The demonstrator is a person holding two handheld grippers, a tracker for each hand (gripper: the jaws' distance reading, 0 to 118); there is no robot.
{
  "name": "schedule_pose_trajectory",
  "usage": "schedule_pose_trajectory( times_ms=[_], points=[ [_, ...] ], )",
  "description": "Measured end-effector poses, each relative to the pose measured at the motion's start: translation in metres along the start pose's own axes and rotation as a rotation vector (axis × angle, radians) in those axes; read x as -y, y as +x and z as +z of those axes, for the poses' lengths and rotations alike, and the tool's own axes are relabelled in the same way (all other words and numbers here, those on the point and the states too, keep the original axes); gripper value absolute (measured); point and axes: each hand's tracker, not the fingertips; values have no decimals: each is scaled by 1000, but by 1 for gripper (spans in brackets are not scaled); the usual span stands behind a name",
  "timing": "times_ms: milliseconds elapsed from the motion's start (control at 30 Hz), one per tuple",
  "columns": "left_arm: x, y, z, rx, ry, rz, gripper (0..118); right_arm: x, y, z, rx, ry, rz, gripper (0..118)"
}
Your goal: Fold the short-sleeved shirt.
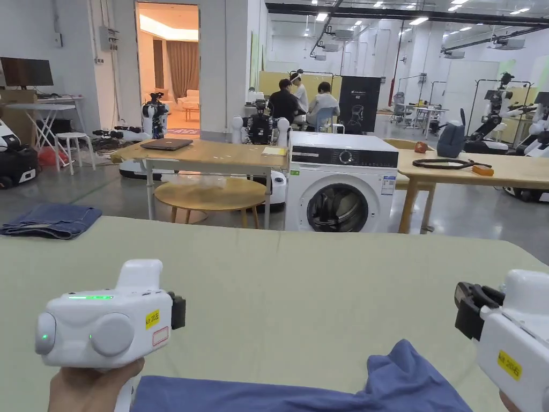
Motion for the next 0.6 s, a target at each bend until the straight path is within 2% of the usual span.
schedule_pose_trajectory(
  times_ms=[67,100,133,167,200,233,367,400,467,500,533,567,600],
  points=[
    [3,-15,-32,-43,-122,16,0,16,2,-12,-4,-47,-14,0],
    [5,-23,-51,-69,-207,27,8,14,10,-21,-2,-79,-22,0],
    [9,-32,-71,-77,-283,36,49,23,11,-29,6,-95,-20,0],
    [14,-38,-88,-90,-344,36,83,31,12,-34,18,-112,-19,0],
    [21,-44,-106,-118,-396,31,104,40,14,-40,23,-139,-25,0],
    [28,-49,-120,-136,-435,28,107,38,19,-47,21,-166,-36,0],
    [50,-64,-165,-170,-519,73,107,61,28,-70,54,-250,-10,0],
    [56,-67,-174,-176,-548,92,104,67,32,-77,59,-274,-14,0],
    [65,-69,-186,-199,-559,91,54,79,38,-89,69,-322,-18,0],
    [68,-68,-188,-215,-537,84,51,79,40,-95,73,-349,-12,0],
    [68,-69,-182,-243,-511,72,47,84,44,-102,77,-372,-3,6],
    [67,-69,-179,-205,-492,97,38,88,50,-111,64,-409,-5,26],
    [66,-68,-177,-204,-487,94,20,93,59,-125,48,-466,-25,56]
  ],
)
